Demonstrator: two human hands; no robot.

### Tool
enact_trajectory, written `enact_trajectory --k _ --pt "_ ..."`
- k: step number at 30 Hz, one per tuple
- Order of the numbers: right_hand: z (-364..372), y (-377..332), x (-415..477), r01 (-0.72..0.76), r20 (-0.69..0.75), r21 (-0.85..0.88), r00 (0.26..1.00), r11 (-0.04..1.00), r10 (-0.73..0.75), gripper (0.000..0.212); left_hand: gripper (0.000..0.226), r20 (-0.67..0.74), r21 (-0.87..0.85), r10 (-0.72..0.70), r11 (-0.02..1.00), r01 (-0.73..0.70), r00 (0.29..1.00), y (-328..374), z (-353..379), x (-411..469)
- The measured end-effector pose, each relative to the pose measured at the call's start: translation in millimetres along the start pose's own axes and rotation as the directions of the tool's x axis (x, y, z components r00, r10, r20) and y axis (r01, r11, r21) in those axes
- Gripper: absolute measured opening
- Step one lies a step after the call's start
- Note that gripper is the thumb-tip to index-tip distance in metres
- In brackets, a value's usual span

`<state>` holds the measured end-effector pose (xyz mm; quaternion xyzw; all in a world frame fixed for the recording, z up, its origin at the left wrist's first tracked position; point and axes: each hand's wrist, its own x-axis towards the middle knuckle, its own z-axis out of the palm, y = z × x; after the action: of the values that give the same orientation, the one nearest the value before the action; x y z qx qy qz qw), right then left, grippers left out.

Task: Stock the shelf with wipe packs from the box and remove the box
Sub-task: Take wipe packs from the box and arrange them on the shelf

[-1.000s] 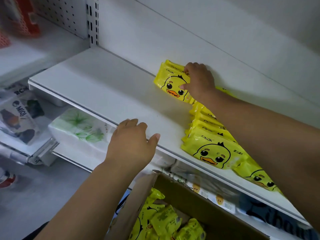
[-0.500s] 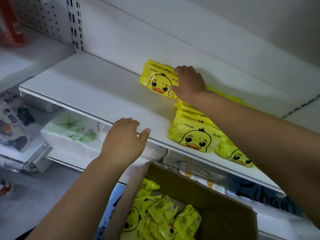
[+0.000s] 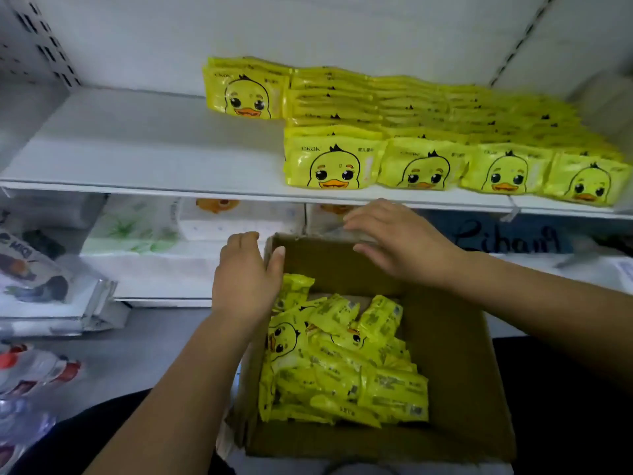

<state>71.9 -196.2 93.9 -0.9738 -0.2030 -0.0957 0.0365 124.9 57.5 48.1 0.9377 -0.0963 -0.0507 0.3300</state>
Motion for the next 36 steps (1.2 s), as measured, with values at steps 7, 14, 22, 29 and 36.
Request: enact_trajectory --k 7,14,22,29,36 --pt "80.4 -17.0 -96.5 -0.406 0.424 0.179 0.854 0.896 0.302 0.034 0.046 0.099 0.080 -0.215 0.975 0.207 0.972 -26.7 55.2 -64.8" --pt "198.4 -24.3 -102.9 -0.929 0.741 0.369 0.307 0.020 0.597 0.028 0.041 -0.001 0.147 -0.221 0.965 0.219 0.975 -31.4 61.8 -68.0" --pt "272.2 -37.9 -55.8 -0.605 0.943 0.229 -0.055 -0.762 0.327 0.045 0.033 -0.017 0.155 -0.268 0.951 0.267 0.963 -43.6 64.9 -57.2" --pt "281.6 -42.1 -41.0 -0.459 0.939 0.215 -0.144 -0.862 0.312 0.023 0.033 -0.019 0.116 -0.264 0.957 0.265 0.964 -52.9 63.7 -54.6" --pt "257.4 -85.0 -53.4 -0.721 0.912 0.389 0.217 -0.573 0.347 0.030 0.034 -0.022 0.114 -0.261 0.958 0.262 0.965 -53.3 64.6 -53.2"
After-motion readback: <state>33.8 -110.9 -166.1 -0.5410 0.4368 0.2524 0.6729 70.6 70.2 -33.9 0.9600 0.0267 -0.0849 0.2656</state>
